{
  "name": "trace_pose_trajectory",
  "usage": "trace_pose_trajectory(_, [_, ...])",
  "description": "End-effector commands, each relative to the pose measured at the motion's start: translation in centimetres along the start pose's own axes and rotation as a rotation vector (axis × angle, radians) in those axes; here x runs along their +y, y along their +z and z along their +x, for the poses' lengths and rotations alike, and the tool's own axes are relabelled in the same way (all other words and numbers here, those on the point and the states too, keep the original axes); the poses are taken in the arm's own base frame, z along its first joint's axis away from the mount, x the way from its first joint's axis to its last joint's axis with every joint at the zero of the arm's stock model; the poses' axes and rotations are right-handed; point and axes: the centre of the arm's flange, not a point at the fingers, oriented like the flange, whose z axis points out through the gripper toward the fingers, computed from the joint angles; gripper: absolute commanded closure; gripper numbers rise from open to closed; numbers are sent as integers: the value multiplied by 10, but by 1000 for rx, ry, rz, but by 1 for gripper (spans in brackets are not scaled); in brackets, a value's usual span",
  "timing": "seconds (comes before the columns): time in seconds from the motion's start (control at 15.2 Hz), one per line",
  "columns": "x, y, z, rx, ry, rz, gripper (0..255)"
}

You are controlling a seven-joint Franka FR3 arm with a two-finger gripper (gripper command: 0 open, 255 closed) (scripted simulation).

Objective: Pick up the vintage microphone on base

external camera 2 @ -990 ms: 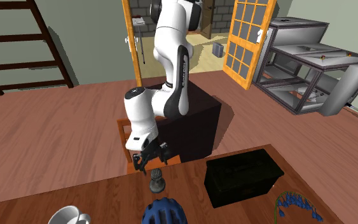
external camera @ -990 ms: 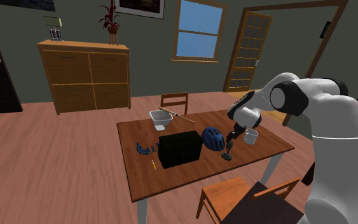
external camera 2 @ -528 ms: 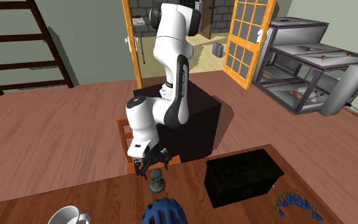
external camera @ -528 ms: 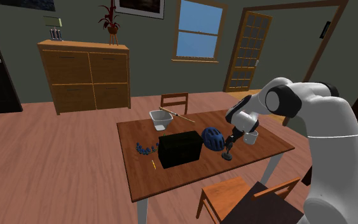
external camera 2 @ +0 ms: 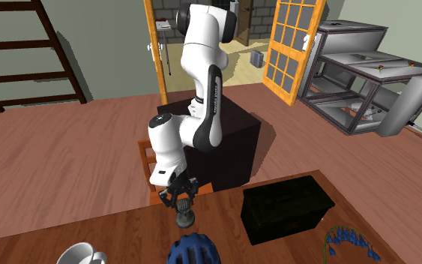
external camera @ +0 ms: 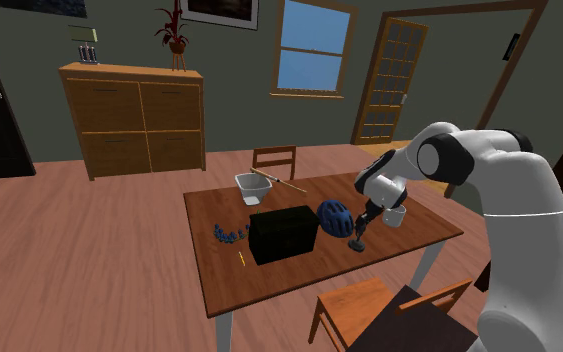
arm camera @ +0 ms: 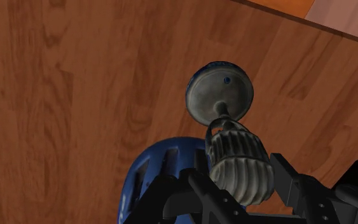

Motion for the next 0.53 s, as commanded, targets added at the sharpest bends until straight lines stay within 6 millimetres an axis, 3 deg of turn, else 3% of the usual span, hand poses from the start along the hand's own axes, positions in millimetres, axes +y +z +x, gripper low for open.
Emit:
trace_pose_trajectory(0.0, [-1, 1, 0, -1, 0, 2, 255])
trace_pose_trajectory(0.46, [-2, -30, 7, -1, 0, 2, 255])
